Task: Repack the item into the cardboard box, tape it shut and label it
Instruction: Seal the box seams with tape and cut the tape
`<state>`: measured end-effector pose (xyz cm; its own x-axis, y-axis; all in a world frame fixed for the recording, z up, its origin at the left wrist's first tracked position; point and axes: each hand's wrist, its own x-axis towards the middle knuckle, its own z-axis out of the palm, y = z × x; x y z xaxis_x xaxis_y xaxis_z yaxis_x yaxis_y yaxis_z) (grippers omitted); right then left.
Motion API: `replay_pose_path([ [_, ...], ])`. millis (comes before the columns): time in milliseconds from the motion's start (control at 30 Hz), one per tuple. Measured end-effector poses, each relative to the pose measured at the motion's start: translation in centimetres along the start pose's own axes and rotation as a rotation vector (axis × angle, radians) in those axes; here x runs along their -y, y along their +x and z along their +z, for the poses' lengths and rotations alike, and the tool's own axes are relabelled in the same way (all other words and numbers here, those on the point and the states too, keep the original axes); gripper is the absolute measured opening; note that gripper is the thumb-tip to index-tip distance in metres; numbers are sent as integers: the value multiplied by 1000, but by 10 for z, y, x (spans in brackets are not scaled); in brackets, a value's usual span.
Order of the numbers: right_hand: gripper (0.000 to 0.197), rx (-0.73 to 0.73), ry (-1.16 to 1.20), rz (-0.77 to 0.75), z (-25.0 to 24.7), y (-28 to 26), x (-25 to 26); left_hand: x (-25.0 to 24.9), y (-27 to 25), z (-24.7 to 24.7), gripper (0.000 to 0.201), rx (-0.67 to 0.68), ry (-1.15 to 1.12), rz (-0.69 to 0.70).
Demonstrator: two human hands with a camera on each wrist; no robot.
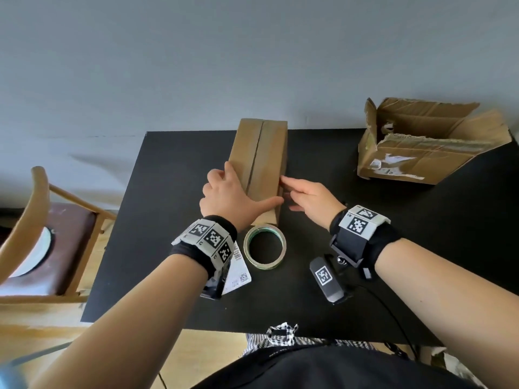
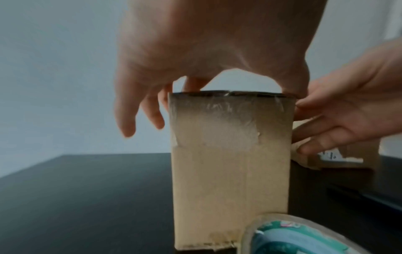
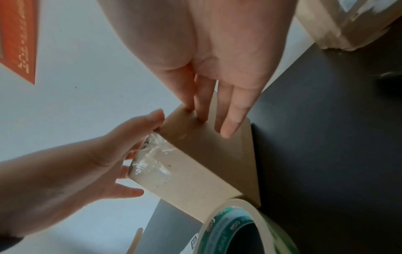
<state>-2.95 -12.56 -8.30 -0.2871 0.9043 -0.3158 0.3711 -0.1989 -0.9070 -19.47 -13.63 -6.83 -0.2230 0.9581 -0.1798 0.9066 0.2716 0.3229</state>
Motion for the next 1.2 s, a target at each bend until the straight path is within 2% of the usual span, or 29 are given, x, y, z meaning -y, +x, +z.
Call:
replay_pose_path([
  [100, 45, 20, -155, -44, -3, 1, 4, 0, 2, -3, 119, 33, 43, 26],
  [167, 49, -80, -310, -122, -8, 2, 11, -1, 4, -7, 107, 0, 7, 89],
  [267, 80, -285, -706, -228, -17, 9, 23, 2, 12, -23, 97, -74, 55, 287],
  [367, 113, -226, -1082, -266, -23, 20, 31, 3, 13, -44, 92, -123, 217, 554],
  [467, 123, -173, -1187, -286, -28, 28, 32, 1, 13, -60, 90, -101, 284, 723],
  [600, 119, -178, -1080, -333, -33, 30, 35, 2, 17, -72, 81, -109, 269, 760],
  [700, 118, -251, -809, -145, -40, 31, 37, 6, 24, -73, 65, -233, 70, 582],
  [767, 115, -265, -560, 0, -45, 33, 33, 8, 28, -70, 59, -233, 4, 468],
  [867, 110, -271, -410, 73, -48, 37, 32, 10, 28, -53, 55, -31, 36, 387],
  [900, 103, -276, -340, 78, -48, 37, 34, 9, 26, -45, 54, 48, 47, 372],
  [1033, 53, -268, 68, 161, -46, 38, 37, 6, 20, -20, 53, 220, -138, 217],
  [1133, 54, -258, 240, 283, -39, 47, 21, 4, 22, -7, 54, 262, -291, 119],
  [1200, 55, -234, 270, 344, -34, 53, 12, 4, 27, 1, 51, 253, -279, 101],
])
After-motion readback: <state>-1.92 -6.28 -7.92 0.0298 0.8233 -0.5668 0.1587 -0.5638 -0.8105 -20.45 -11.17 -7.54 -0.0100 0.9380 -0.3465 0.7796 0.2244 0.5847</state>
